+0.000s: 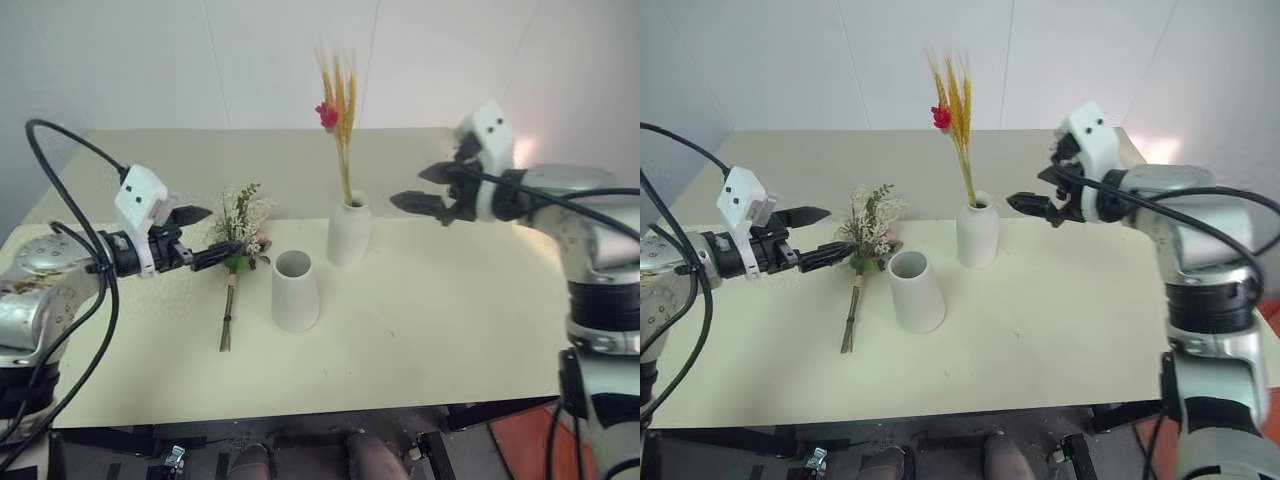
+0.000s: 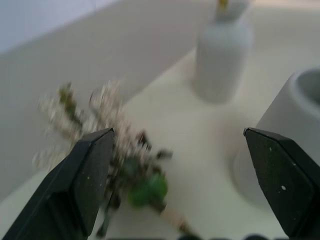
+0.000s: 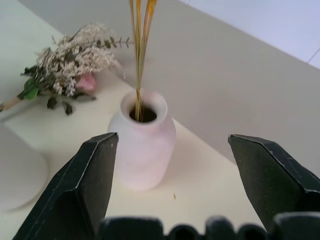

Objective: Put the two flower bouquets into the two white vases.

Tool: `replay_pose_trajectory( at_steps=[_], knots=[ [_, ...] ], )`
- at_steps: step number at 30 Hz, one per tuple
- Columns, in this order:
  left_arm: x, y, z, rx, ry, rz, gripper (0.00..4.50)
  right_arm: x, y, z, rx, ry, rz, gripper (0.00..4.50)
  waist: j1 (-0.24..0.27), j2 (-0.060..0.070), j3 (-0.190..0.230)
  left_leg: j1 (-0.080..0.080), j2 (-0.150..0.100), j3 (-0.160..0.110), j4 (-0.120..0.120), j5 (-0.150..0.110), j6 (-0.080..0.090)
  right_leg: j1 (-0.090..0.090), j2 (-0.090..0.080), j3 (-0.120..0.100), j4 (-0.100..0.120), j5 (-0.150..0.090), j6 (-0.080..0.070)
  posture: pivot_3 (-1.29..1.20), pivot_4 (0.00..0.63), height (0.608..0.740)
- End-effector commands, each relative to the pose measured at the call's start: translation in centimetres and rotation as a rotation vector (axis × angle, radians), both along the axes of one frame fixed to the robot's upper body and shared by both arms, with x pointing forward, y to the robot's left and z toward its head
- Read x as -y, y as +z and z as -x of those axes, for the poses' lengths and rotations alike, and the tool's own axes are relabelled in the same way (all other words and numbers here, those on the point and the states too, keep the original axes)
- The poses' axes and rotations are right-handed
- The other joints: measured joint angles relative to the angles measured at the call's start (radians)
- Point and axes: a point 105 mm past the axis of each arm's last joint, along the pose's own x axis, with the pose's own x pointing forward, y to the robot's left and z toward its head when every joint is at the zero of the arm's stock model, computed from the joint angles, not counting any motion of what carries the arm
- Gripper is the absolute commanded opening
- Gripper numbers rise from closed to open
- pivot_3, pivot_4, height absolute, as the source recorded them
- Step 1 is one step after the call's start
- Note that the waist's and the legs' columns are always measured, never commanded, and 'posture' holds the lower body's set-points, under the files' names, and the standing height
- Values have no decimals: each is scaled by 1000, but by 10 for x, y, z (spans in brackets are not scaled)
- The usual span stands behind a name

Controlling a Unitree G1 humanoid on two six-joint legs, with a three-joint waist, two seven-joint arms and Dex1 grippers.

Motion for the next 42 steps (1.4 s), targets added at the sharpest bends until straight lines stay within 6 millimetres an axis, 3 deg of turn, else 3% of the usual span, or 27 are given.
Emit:
replay_pose_trajectory(
  at_steps=[1,9,14,20,26,28,34,38,42],
  knots=[
    [3,-6,-4,-97,63,-58,4500,2,10,23,39,110,28,4146,6,0,0,0,0,0,0,0,0,0,0,0,0,0,0,0,150,740],
    [11,-37,-34,-287,184,-155,4500,4,5,66,22,378,95,4146,12,0,0,0,0,0,0,0,0,0,1,0,0,0,0,0,150,740],
    [8,-59,-57,-338,265,-212,4500,10,8,75,40,418,103,4146,18,0,0,0,0,0,1,0,0,0,1,0,0,0,0,0,150,740],
    [10,-74,-70,-364,289,-200,2567,13,10,80,46,415,113,4185,27,0,0,0,-1,0,1,0,0,0,0,0,0,0,0,0,150,740],
    [3,-67,-69,-343,304,-189,527,16,7,81,38,405,126,4185,27,0,0,0,-1,0,1,0,0,0,0,0,0,0,0,0,150,740],
    [-4,-62,-68,-328,328,-187,83,17,6,80,34,405,127,4185,27,0,0,0,-1,0,1,0,0,0,0,0,1,0,0,0,150,740],
    [-32,-19,-68,-198,460,-26,84,19,0,80,15,411,119,4185,26,0,0,0,-1,0,1,0,0,0,0,0,1,0,0,0,150,740],
    [-38,38,-54,126,393,157,84,24,-3,77,5,399,102,4185,26,0,0,0,-1,0,1,0,0,0,0,0,0,1,-3,0,150,740],
    [-24,98,-18,461,196,420,84,25,-4,74,6,388,78,4185,32,0,0,0,-1,0,2,0,0,1,-1,0,0,4,-6,0,150,740]
  ],
)
